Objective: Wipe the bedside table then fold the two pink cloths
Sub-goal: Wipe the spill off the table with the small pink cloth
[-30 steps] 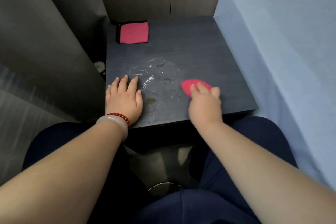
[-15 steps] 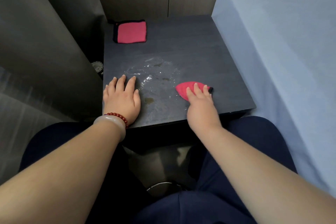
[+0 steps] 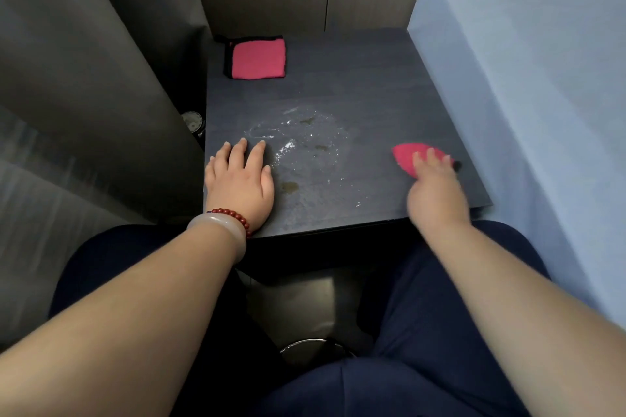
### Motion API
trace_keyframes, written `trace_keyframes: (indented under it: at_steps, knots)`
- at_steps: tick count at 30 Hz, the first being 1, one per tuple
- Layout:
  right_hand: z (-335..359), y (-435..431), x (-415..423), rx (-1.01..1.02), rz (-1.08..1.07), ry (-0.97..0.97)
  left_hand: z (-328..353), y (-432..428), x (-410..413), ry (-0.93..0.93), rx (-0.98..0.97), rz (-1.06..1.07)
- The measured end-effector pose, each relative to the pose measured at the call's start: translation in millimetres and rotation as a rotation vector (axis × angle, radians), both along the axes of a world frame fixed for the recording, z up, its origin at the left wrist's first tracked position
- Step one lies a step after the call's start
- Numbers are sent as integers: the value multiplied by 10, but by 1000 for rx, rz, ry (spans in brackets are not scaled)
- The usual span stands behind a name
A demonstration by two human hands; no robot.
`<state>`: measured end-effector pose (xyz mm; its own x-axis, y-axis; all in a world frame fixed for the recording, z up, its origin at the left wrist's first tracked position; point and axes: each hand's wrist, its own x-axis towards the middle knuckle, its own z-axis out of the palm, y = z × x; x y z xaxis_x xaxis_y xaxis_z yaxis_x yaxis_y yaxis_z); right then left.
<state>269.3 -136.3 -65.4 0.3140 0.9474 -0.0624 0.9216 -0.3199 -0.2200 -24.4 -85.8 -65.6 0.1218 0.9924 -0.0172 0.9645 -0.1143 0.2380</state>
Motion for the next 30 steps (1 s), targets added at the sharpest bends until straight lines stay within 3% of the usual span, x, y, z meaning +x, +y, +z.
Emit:
trace_keyframes:
  at_steps: [3,10,12,16,22,27,30]
  knots:
    - [54,84,315,-103,-246,-67,3,-12,2,-10,3,4]
    - [-3,-146,-1235,2,200,114,5,-6,-6,-10,0,-2]
    - [8,2,-1045,15,207,101,18,0,-6,-21,-10,-7]
    - [40,385,-473,-108,2,75,17,3,-14,-8,-15,-5]
    - [-27,-68,-1083,9,160,162,53,185,-3,-36,61,13]
    - [40,700,-825,-101,138,72,83,470,7,-35,88,-25]
    - [52,790,-847,-100,130,111,103,618,18,-35,91,-41]
